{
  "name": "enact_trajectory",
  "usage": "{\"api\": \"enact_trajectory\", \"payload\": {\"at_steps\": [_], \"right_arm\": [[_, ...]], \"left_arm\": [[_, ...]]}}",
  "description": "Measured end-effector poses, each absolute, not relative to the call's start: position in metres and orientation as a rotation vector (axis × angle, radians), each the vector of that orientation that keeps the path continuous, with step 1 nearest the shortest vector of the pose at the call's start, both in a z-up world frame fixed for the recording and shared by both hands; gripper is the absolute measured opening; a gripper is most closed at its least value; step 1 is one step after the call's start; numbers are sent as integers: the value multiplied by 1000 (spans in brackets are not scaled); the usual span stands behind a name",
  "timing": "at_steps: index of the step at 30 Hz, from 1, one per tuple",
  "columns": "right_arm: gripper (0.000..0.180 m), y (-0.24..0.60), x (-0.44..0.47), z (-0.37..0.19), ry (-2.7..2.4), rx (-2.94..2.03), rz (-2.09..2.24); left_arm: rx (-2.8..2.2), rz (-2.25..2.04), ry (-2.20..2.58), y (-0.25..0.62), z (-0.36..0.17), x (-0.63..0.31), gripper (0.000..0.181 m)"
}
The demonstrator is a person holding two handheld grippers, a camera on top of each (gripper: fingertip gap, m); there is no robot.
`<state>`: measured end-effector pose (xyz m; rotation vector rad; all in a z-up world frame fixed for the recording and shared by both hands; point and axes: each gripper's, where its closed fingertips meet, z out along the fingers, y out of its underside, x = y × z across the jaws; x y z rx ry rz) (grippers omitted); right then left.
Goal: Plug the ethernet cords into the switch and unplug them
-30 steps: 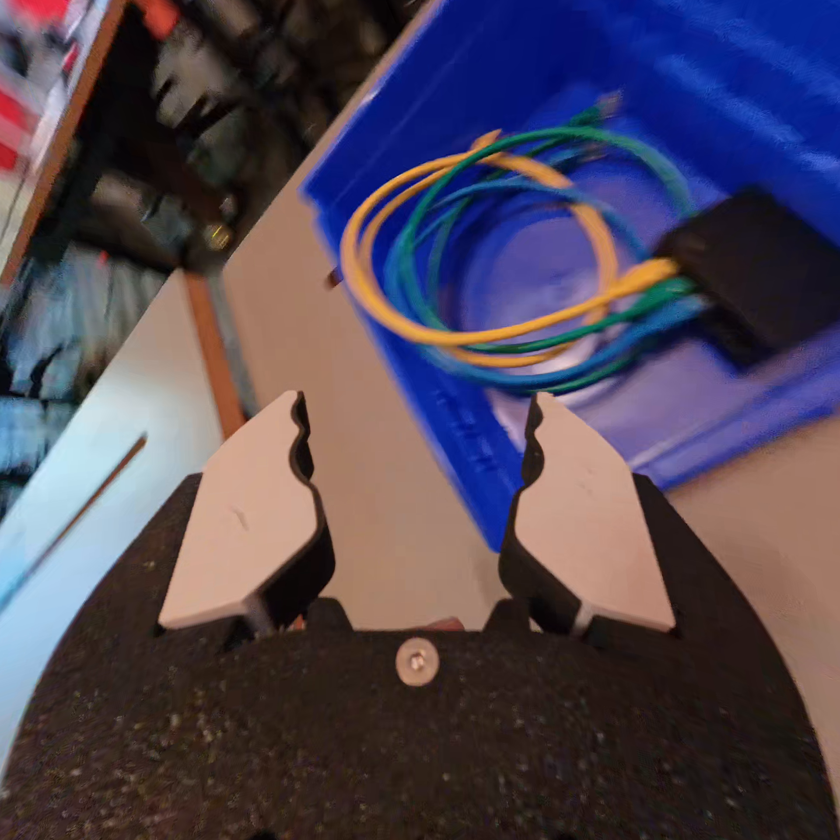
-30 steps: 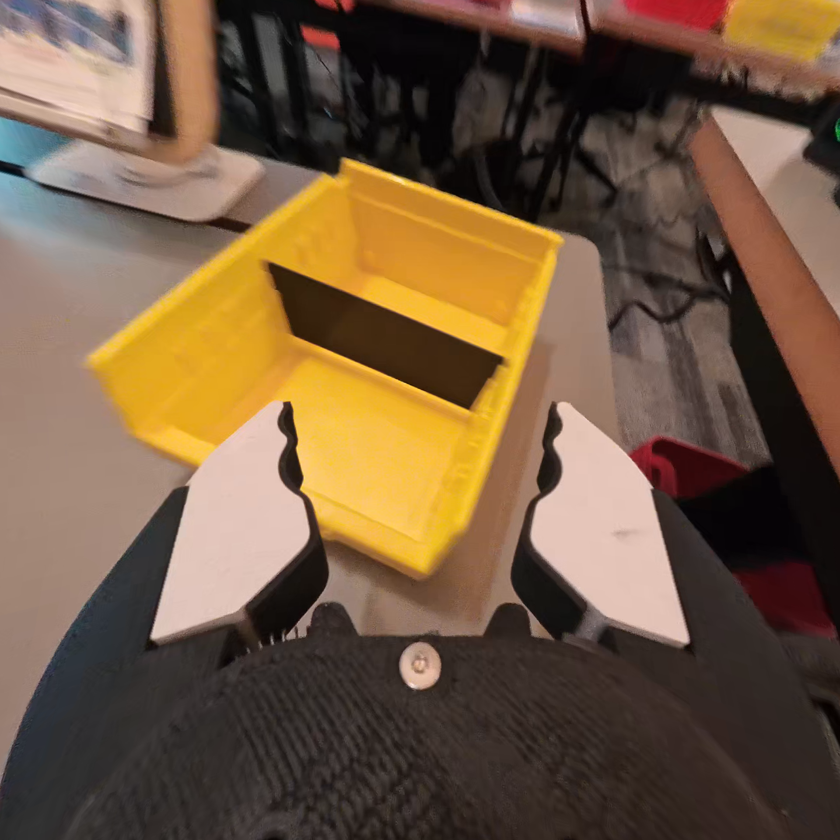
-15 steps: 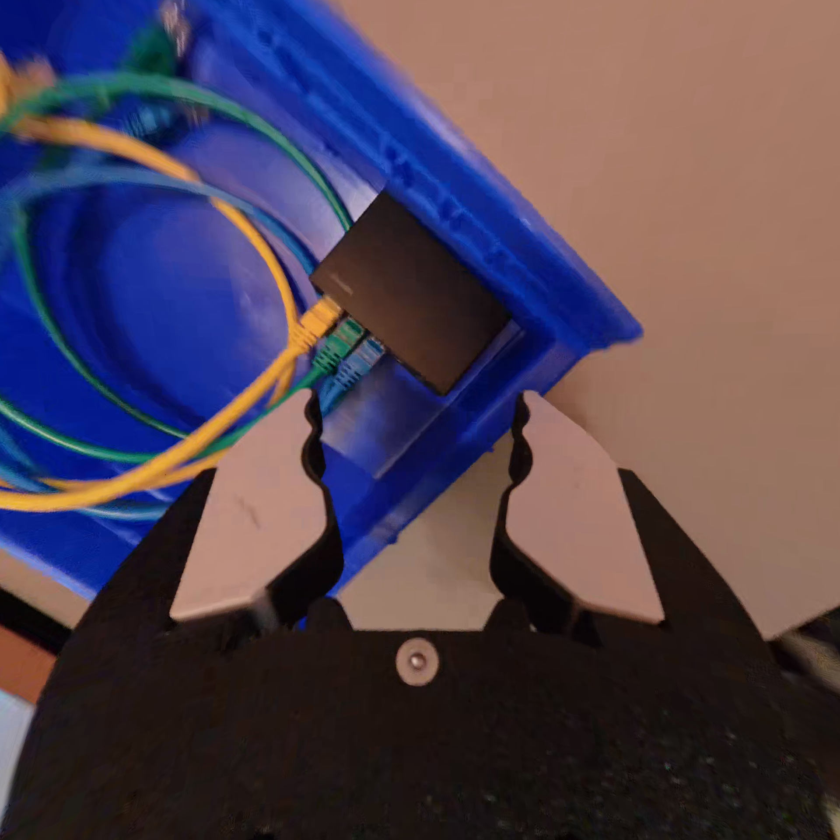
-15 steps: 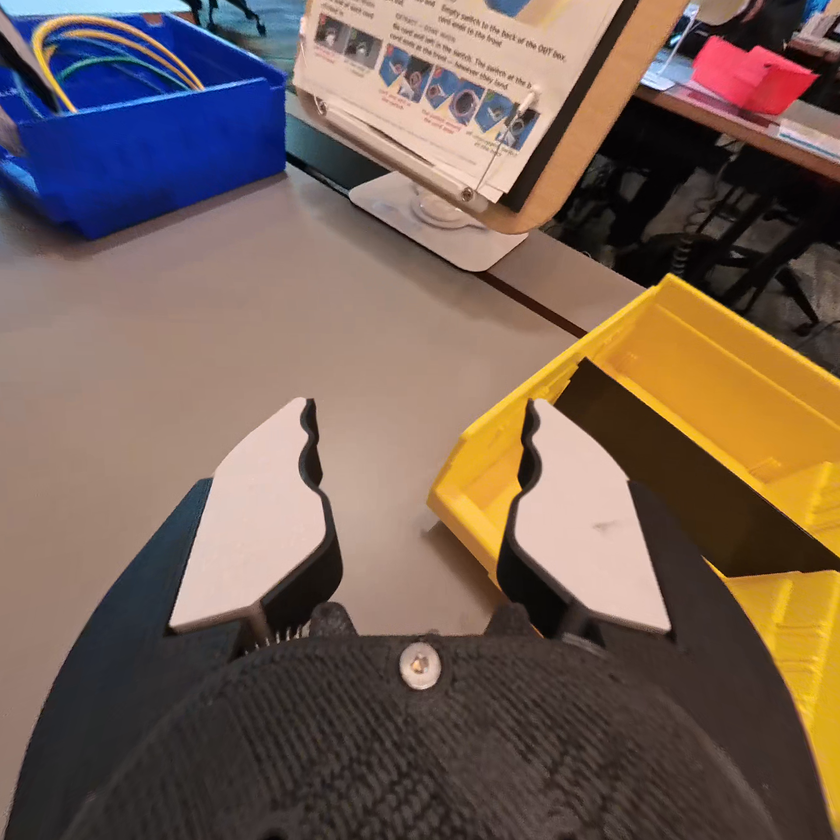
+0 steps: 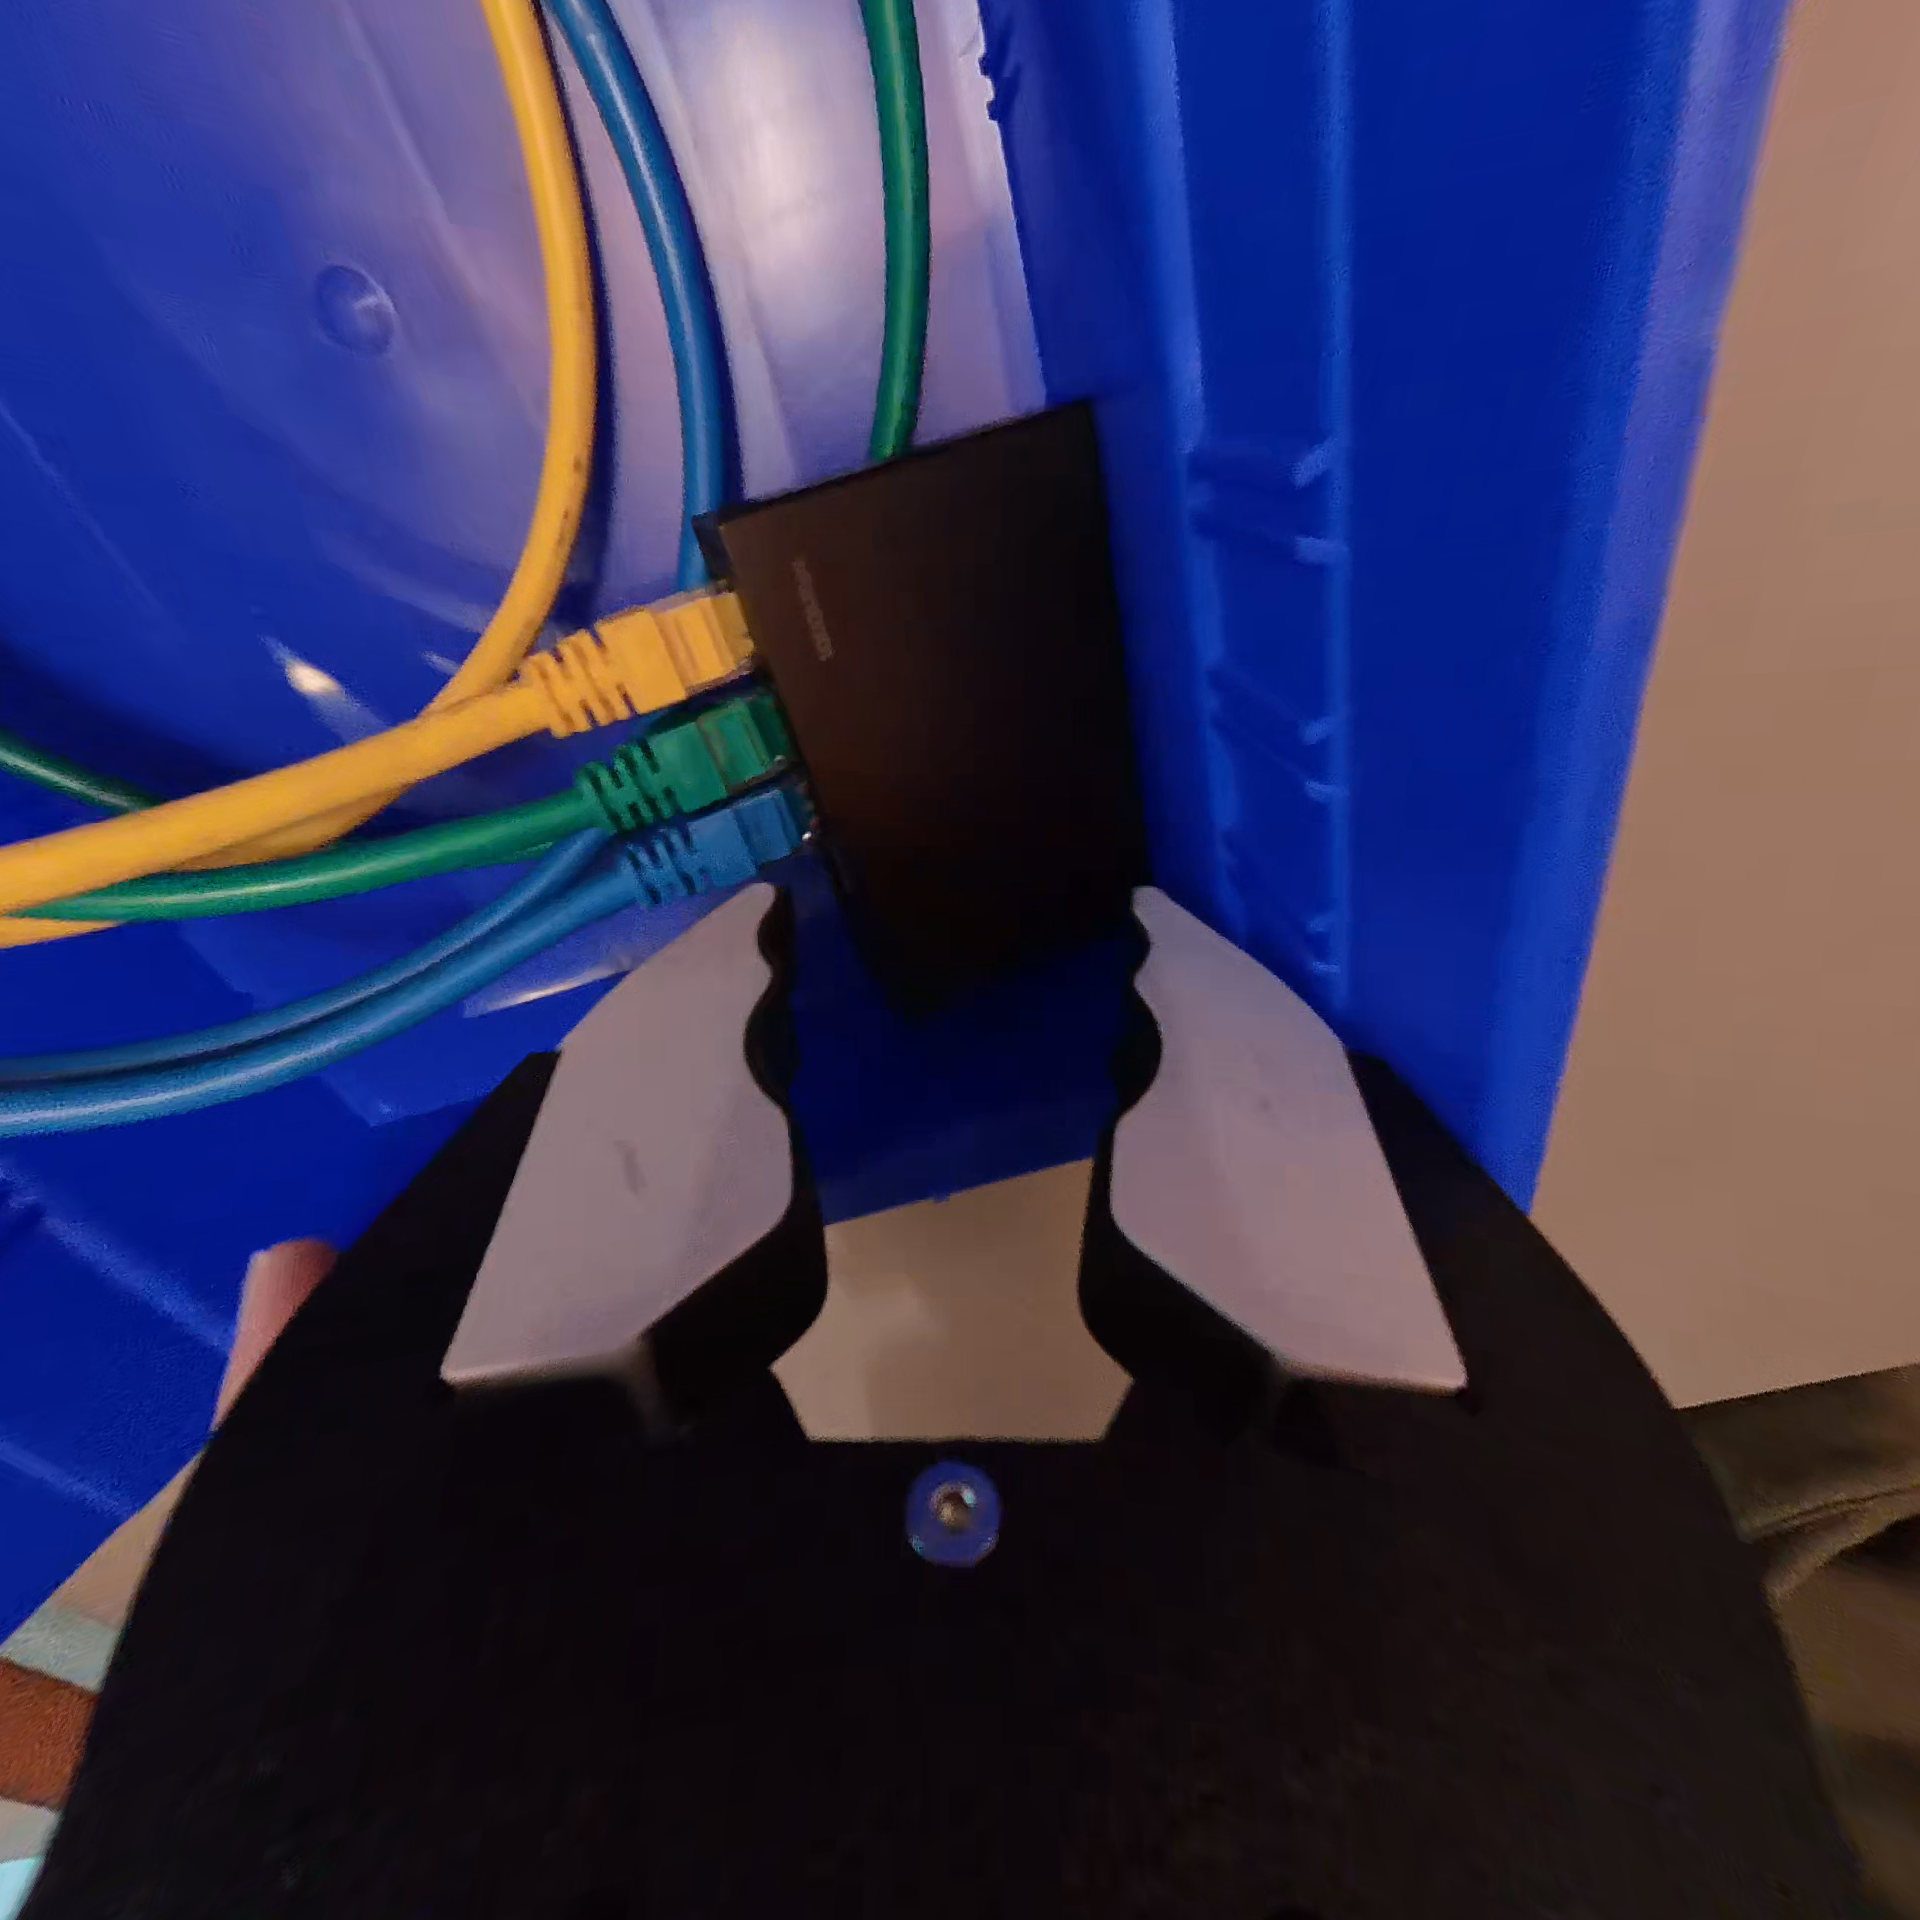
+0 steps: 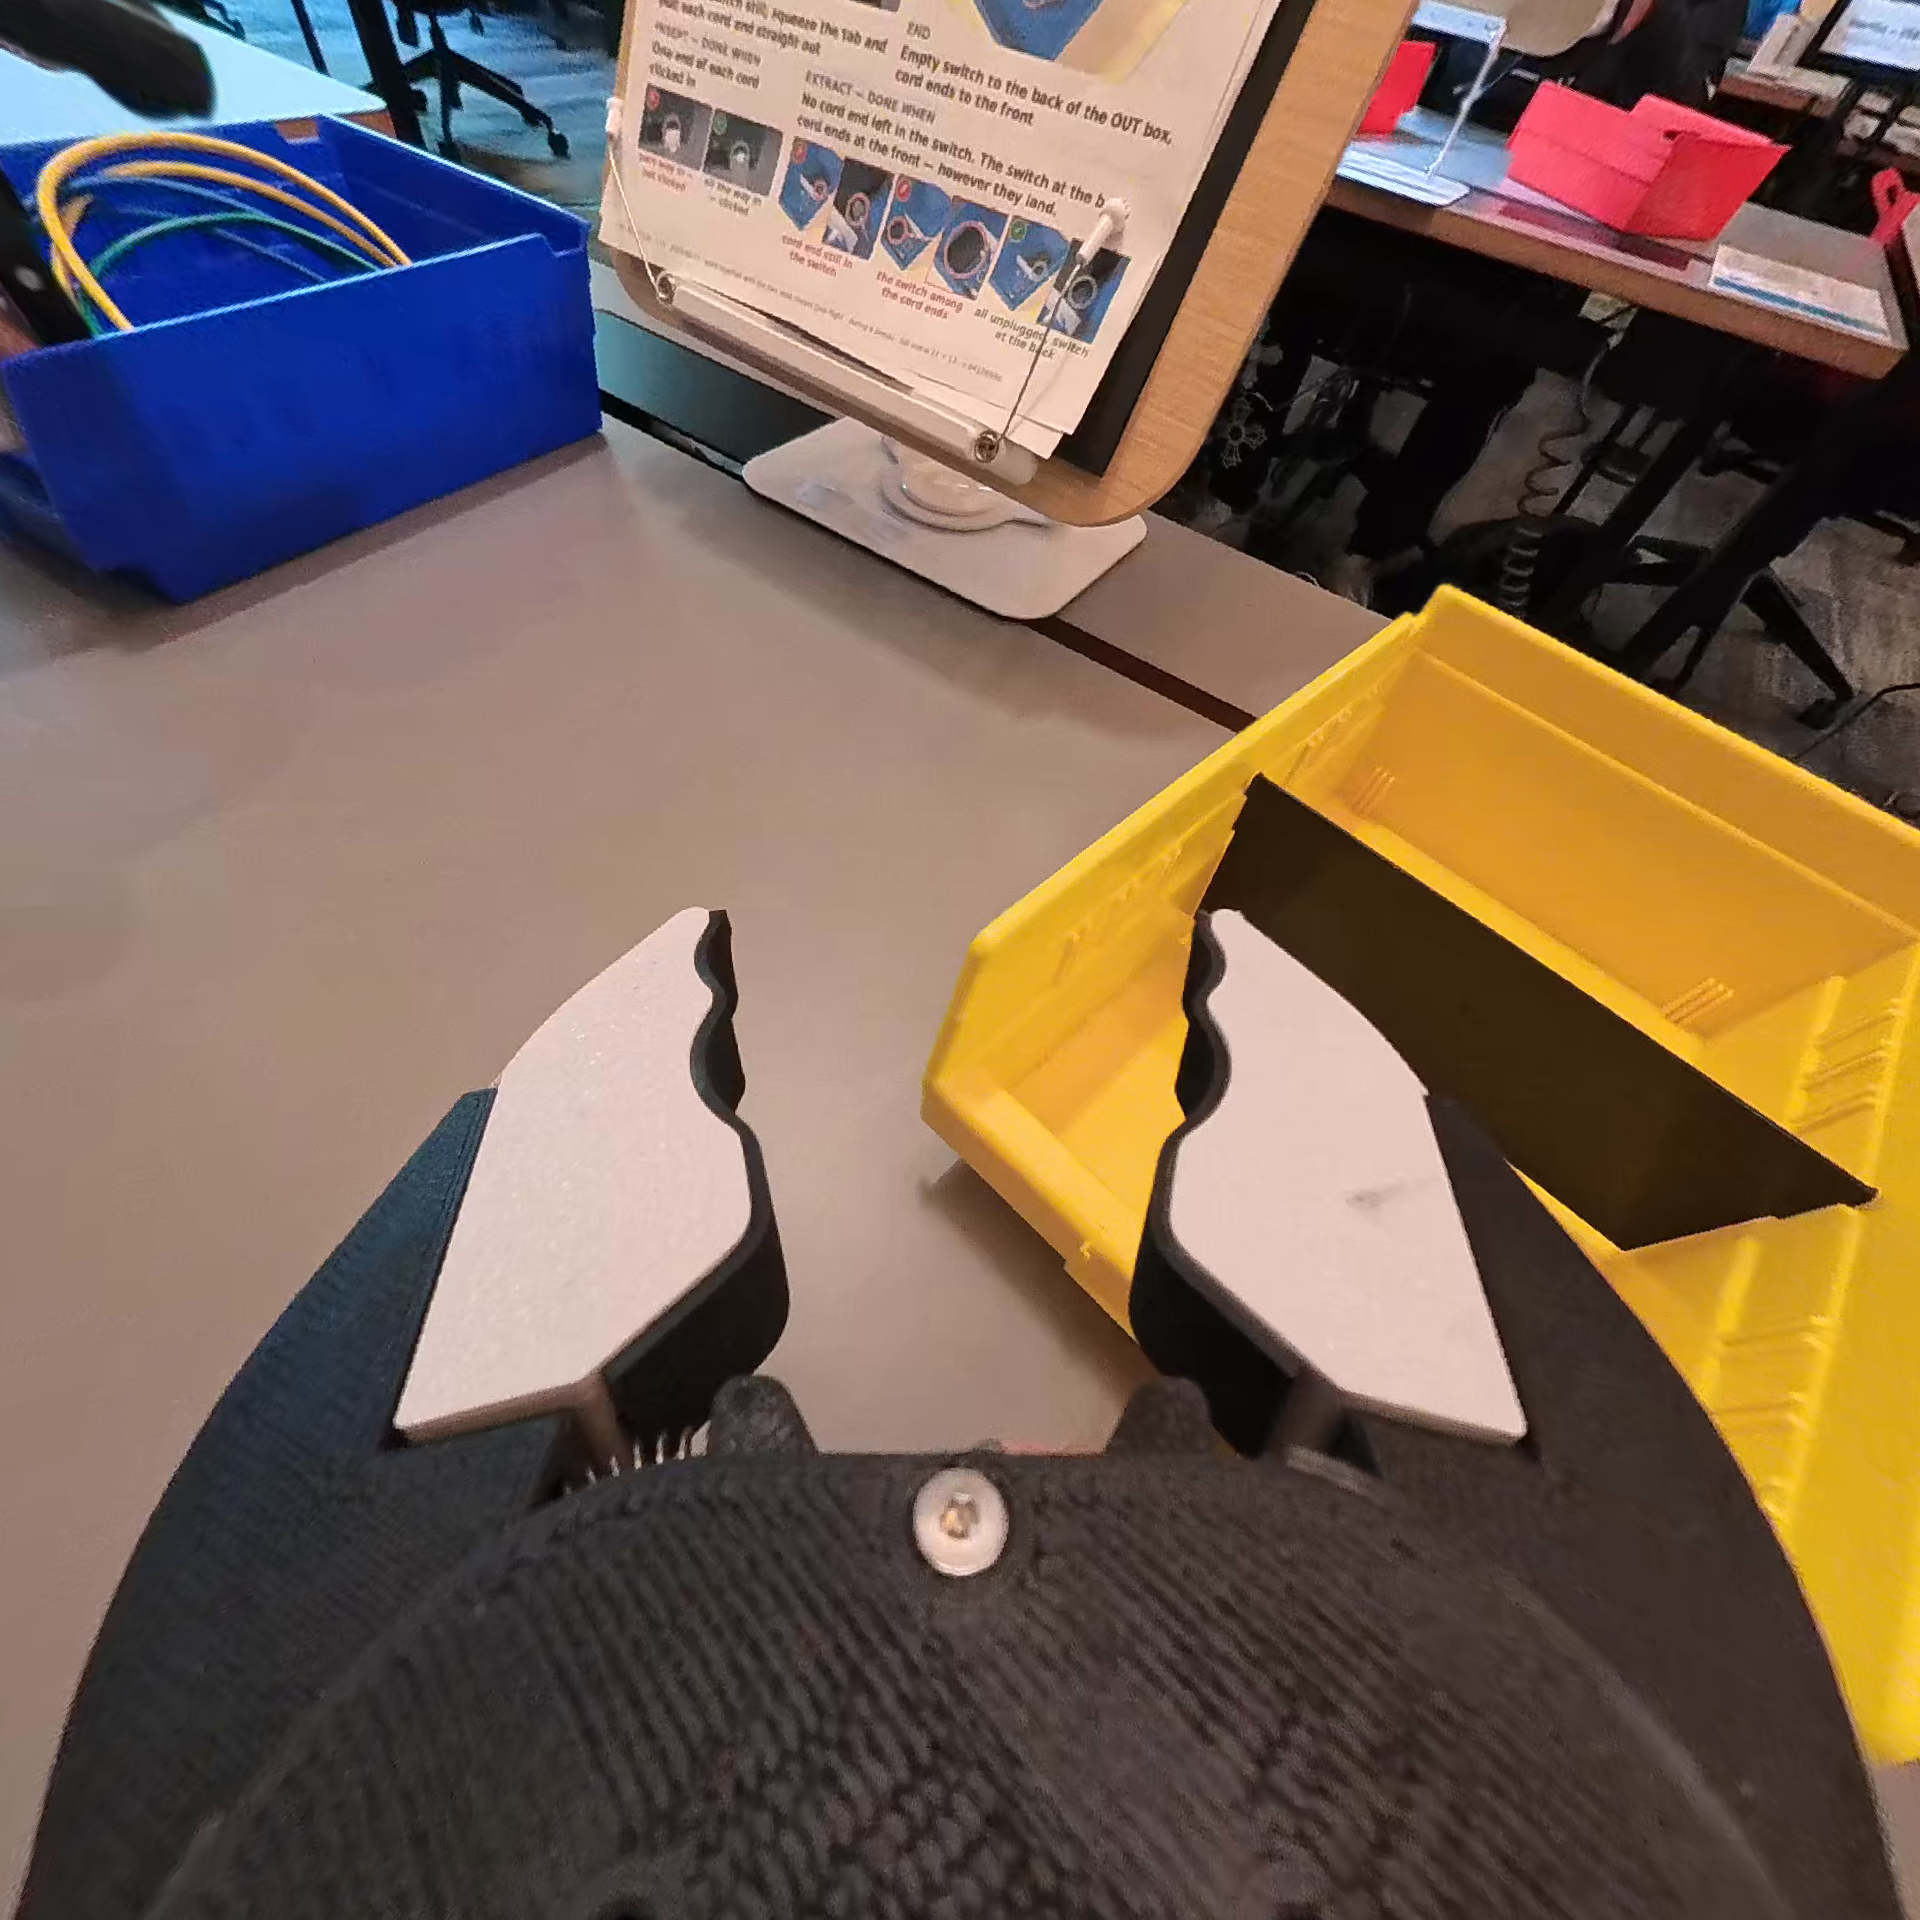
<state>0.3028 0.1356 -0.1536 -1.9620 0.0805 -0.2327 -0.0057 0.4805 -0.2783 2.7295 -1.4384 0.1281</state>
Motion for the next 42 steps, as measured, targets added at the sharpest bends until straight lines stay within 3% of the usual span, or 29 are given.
{"api": "enact_trajectory", "payload": {"at_steps": [11,15,20,32,42], "right_arm": [[81,131,307,-147,117,-1917,-210],[81,131,304,-146,90,-1924,-236],[81,135,294,-142,51,-1915,-237],[85,160,254,-127,-85,-1815,-233],[96,225,113,-117,-328,-1636,-14]], "left_arm": [[2739,393,-1327,482,-278,-6,45],[2771,644,-1264,489,-267,-8,31],[2736,987,-1131,488,-250,-13,28],[2581,1873,-890,488,-158,-22,27],[2370,2300,-1138,441,-50,-30,27]]}}
